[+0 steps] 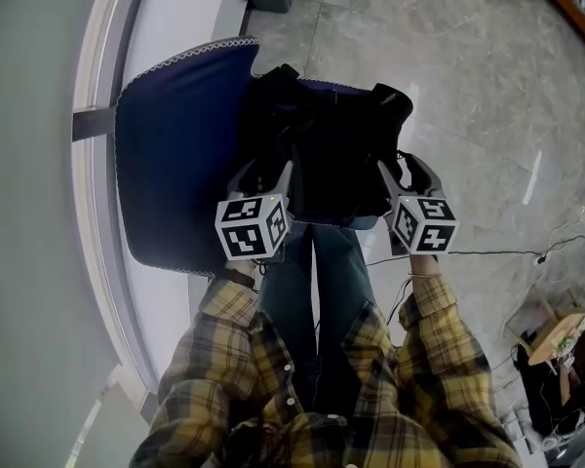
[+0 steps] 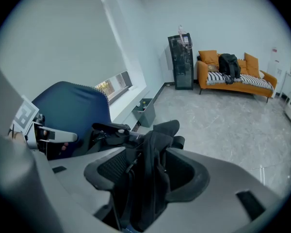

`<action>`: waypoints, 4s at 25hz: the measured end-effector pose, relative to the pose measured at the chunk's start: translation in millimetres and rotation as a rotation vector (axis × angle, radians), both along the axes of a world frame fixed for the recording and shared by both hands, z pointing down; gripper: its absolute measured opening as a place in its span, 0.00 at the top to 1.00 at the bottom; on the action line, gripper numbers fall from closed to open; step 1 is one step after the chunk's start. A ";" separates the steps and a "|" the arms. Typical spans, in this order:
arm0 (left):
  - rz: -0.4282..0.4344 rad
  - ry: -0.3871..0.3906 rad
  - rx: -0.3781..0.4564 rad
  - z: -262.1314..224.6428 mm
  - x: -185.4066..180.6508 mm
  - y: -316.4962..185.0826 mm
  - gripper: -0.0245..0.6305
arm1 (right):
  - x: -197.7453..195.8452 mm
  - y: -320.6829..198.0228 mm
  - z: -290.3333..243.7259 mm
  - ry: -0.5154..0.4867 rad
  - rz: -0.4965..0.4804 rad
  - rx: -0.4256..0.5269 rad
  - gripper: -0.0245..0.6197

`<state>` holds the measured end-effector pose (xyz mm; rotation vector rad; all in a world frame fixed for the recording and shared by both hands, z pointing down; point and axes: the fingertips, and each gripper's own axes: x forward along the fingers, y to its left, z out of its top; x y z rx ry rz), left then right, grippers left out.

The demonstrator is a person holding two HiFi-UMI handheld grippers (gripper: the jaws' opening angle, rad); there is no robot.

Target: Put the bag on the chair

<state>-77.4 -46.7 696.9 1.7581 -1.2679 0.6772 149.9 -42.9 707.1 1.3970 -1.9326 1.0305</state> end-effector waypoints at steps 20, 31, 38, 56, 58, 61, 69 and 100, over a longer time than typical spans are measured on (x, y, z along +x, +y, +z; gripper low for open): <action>-0.039 0.110 0.132 -92.3 -3.2 -22.3 0.62 | -20.8 -23.2 -115.9 -0.127 0.065 0.209 0.59; 0.100 0.152 0.363 -223.7 17.3 -52.7 0.69 | -35.3 -40.5 -232.8 -0.172 0.005 0.380 0.65; 0.161 0.181 0.475 -292.4 22.3 -59.8 0.74 | -54.5 -44.7 -302.1 -0.239 -0.060 0.453 0.66; 0.284 0.345 0.750 -447.4 64.5 -41.7 0.90 | -84.6 -30.3 -447.2 -0.315 -0.225 0.708 0.82; 0.300 0.340 0.765 -455.1 66.6 -38.7 0.90 | -87.2 -29.5 -456.6 -0.322 -0.239 0.730 0.85; 0.319 0.330 0.787 -464.0 71.4 -32.8 0.92 | -91.7 -26.7 -471.9 -0.366 -0.260 0.763 0.90; 0.363 0.330 0.787 -464.0 86.9 -19.6 0.93 | -87.4 -11.4 -480.6 -0.368 -0.287 0.778 0.93; 0.417 0.312 0.777 -466.7 88.0 20.7 0.93 | -93.1 19.7 -451.6 -0.330 -0.324 0.641 0.94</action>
